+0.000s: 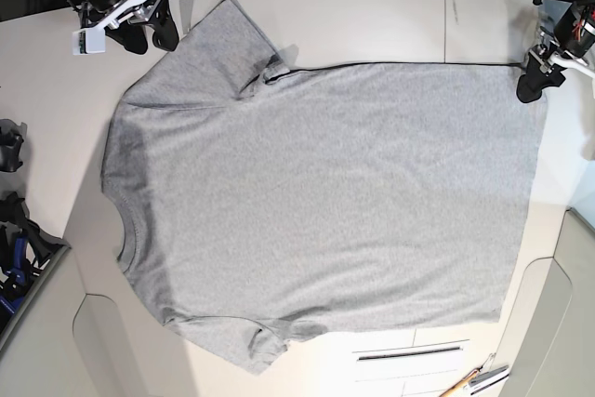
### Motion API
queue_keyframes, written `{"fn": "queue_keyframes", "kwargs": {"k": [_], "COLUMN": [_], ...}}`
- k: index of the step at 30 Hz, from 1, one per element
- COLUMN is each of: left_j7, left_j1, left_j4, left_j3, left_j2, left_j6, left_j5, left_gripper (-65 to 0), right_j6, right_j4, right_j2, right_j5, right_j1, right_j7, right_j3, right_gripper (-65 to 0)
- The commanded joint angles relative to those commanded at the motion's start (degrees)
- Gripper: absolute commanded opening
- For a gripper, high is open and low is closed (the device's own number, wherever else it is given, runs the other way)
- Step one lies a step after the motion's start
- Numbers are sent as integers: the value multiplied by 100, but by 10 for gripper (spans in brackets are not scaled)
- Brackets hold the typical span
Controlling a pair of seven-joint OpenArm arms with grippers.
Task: Fold the T-shirt properly
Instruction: 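Move both grippers down to the shirt's shoulder-side edge corners, then grasp the shirt edge corners with both grippers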
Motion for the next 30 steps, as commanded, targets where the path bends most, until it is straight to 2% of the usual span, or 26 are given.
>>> {"fn": "queue_keyframes", "kwargs": {"k": [4, 5, 6, 10, 13, 18, 21, 24, 30], "left_j7": [-116, -190, -258, -369, -411, -409, -398, -398, -404], "left_j1": [0, 0, 0, 0, 0, 0, 0, 2, 0], "left_j4": [0, 0, 0, 0, 0, 0, 0, 0, 0], "left_j3": [0, 0, 0, 0, 0, 0, 0, -2, -2], "left_j2": [0, 0, 0, 0, 0, 0, 0, -2, -2], "left_j6": [0, 0, 0, 0, 0, 0, 0, 0, 0], "left_j5": [-2, -4, -4, -9, -96, -90, -66, -70, -155], "left_gripper": [-206, -229, -275, -533, -650, -650, -650, -650, -650], "right_j6": [-2, 0, 0, 0, 0, -26, -162, -219, -216], "right_j4": [0, 0, 0, 0, 0, 0, 0, 0, 0], "right_j2": [-2, -2, -2, -22, -166, -446, -479, -498, -800], "right_j5": [-4, -4, -4, -2, 2, -4, -17, -46, -50], "right_j1": [0, 0, -2, 0, 2, 76, 164, 197, 262], "right_j7": [0, 0, 0, -2, -2, -2, -4, -2, 0], "right_j3": [0, 0, 0, -11, -26, -245, -442, -610, -754], "right_gripper": [-288, -288, -288, -288, -288, -288, -288, -288, -288]}}
